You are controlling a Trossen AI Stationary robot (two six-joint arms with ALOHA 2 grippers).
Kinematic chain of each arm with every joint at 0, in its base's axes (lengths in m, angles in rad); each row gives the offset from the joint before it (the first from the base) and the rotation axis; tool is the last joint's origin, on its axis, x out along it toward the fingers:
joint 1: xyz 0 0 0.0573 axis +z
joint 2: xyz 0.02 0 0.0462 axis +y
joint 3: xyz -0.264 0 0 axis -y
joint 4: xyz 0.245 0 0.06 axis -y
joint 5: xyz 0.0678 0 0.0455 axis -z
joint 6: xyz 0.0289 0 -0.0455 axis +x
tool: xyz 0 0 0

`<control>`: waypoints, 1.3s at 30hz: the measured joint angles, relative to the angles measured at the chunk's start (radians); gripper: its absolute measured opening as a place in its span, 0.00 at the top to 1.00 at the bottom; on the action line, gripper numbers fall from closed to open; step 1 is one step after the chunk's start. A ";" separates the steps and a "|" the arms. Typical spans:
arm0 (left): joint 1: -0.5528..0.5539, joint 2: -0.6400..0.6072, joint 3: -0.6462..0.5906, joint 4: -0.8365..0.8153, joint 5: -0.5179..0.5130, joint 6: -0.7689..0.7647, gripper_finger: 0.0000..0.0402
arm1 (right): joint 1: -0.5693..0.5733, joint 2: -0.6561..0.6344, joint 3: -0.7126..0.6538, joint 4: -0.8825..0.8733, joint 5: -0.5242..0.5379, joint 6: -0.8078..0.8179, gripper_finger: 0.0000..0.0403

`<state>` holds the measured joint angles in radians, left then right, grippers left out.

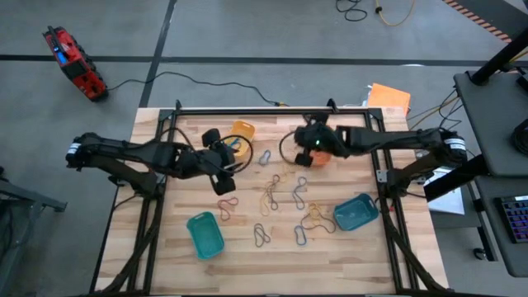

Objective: Sort rubber bands into baskets
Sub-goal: Put the red rubber band into the orange bin

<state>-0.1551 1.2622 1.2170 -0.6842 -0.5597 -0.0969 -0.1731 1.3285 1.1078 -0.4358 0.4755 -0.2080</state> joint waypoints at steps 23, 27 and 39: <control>0.000 -0.047 0.000 -0.036 -0.010 -0.024 0.60 | -0.142 -0.064 -0.184 -0.193 -0.003 0.263 0.98; 0.000 -0.047 0.000 -0.035 -0.010 -0.024 0.60 | -0.142 -0.065 -0.184 -0.240 -0.003 0.293 0.98; 0.000 -0.045 -0.003 -0.049 -0.010 -0.024 0.60 | -0.142 -0.068 -0.184 -0.376 -0.004 0.400 0.98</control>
<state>-0.1555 1.2171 1.2144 -0.7327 -0.5694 -0.1211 -0.3149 1.2602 0.9241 -0.8119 0.4719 0.1917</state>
